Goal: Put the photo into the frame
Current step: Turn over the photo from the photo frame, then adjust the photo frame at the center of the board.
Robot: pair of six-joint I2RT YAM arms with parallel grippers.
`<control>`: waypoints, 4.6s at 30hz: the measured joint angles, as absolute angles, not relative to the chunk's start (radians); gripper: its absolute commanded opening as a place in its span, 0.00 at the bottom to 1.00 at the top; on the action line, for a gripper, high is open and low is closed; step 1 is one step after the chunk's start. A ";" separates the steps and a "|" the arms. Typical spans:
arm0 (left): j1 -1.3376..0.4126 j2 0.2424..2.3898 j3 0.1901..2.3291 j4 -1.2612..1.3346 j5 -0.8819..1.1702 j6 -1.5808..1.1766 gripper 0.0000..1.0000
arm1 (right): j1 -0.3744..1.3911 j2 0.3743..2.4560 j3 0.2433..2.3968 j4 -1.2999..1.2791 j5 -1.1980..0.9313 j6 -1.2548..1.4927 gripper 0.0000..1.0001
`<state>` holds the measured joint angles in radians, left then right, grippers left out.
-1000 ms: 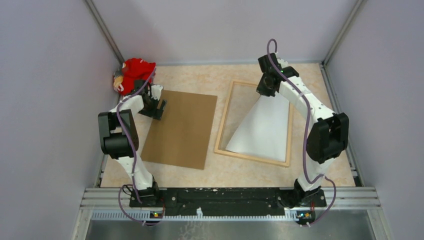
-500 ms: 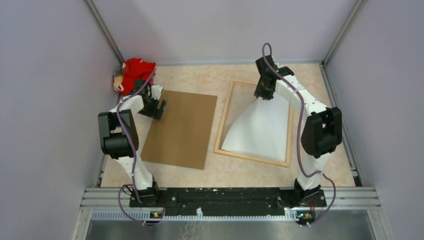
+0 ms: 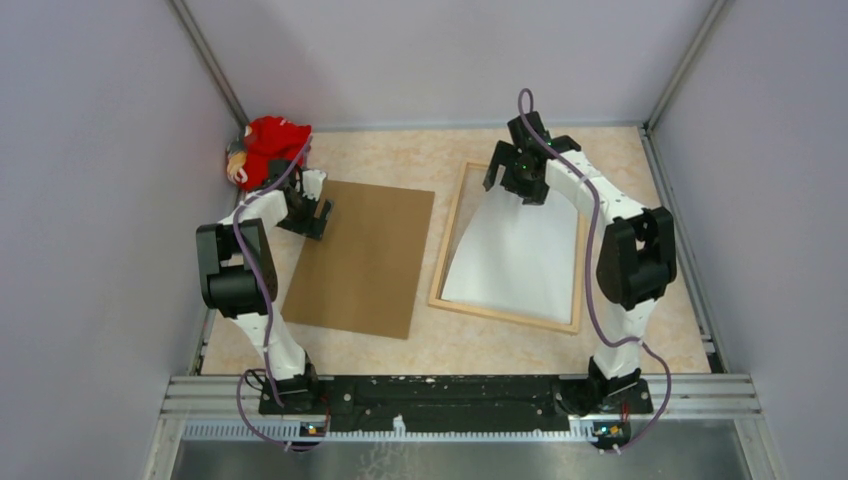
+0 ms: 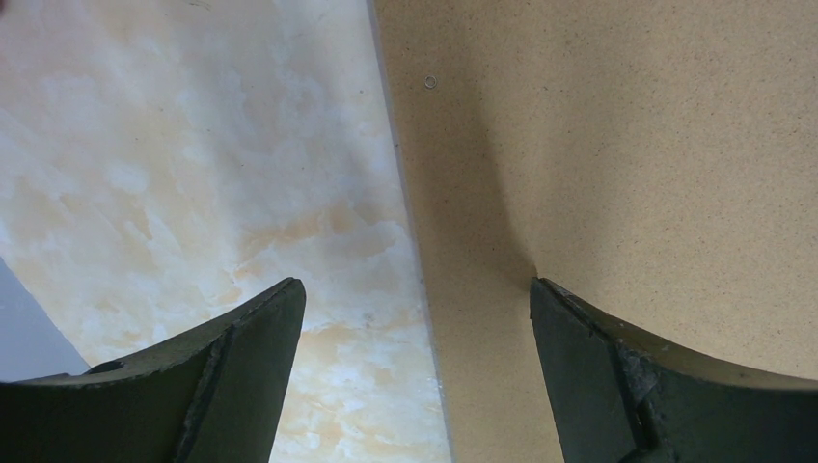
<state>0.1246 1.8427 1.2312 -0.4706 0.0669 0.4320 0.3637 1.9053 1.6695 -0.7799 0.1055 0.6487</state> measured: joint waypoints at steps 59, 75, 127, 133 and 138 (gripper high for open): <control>0.128 1.843 1.231 -0.475 0.071 0.445 0.99 | 0.069 2.053 1.541 -0.388 0.060 0.583 0.37; 0.128 1.843 1.231 -0.479 0.071 0.445 0.99 | 0.062 2.147 1.625 -0.413 0.090 0.557 0.35; 0.130 1.843 1.231 -0.482 0.071 0.445 0.99 | 0.168 2.272 1.783 -0.418 0.047 0.604 0.35; 0.130 1.843 1.231 -0.482 0.072 0.445 0.99 | 0.168 2.284 1.813 -0.452 0.058 0.604 0.35; 0.130 1.843 1.231 -0.483 0.071 0.445 0.99 | 0.168 2.287 1.821 -0.461 0.054 0.605 0.39</control>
<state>0.1299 1.8427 1.2312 -0.4831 0.0711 0.4454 0.1684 2.2868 1.8210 -0.4606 0.0536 0.6048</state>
